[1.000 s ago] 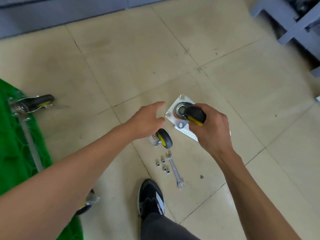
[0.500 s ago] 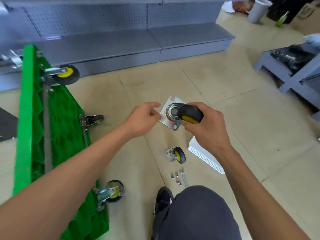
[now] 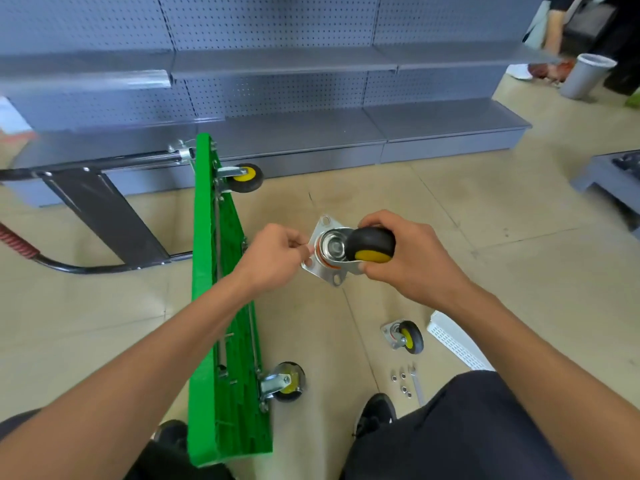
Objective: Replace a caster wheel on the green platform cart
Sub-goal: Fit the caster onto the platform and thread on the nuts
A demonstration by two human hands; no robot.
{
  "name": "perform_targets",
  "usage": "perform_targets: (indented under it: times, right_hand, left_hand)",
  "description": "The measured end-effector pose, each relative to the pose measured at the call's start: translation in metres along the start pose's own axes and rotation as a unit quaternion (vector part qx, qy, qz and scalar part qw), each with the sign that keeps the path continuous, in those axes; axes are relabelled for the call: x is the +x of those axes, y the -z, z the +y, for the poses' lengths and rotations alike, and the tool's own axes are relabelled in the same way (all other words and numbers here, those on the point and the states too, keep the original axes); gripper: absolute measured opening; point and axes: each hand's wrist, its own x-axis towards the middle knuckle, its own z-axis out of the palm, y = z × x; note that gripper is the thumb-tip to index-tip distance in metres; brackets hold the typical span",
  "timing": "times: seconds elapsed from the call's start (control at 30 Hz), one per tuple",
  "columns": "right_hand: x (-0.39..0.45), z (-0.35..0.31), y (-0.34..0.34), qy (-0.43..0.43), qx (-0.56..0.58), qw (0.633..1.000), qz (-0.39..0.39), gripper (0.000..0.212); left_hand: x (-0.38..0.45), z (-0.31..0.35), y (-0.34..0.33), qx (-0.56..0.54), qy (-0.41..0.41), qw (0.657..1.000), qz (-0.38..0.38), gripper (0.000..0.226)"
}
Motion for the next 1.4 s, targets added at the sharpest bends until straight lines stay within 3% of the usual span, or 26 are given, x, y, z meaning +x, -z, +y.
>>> perform_targets:
  times: [0.17,0.37,0.57,0.67,0.83,1.03,1.4]
  right_hand:
    - [0.011,-0.014,-0.032,0.025,-0.069,0.995,-0.073,0.070]
    - [0.017,-0.011,-0.081,0.058,-0.097,0.988,-0.106,0.049]
    - [0.017,-0.009,-0.122,0.084,-0.133,0.979,-0.133,0.054]
    - [0.019,-0.012,-0.135,0.096,-0.146,0.978,-0.116,0.070]
    - [0.020,-0.017,-0.147,0.101,-0.151,0.977,-0.113,0.078]
    - [0.012,-0.026,-0.152,0.114,-0.178,0.972,-0.106,0.067]
    - [0.008,-0.033,-0.149,0.138,-0.217,0.959,-0.120,0.067]
  left_hand:
    - [-0.018,-0.014,0.023,0.048,0.011,0.998,0.032,0.021]
    - [-0.036,-0.029,0.035,0.106,0.005,0.992,0.062,0.017]
    - [-0.051,-0.047,0.037,0.191,0.004,0.977,0.097,0.013]
    - [-0.053,-0.050,0.040,0.194,0.016,0.974,0.112,0.015]
    - [-0.056,-0.048,0.044,0.240,-0.002,0.964,0.111,0.015]
    - [-0.066,-0.056,0.043,0.240,-0.003,0.967,0.085,0.016]
    - [-0.072,-0.061,0.038,0.219,-0.003,0.973,0.067,0.015]
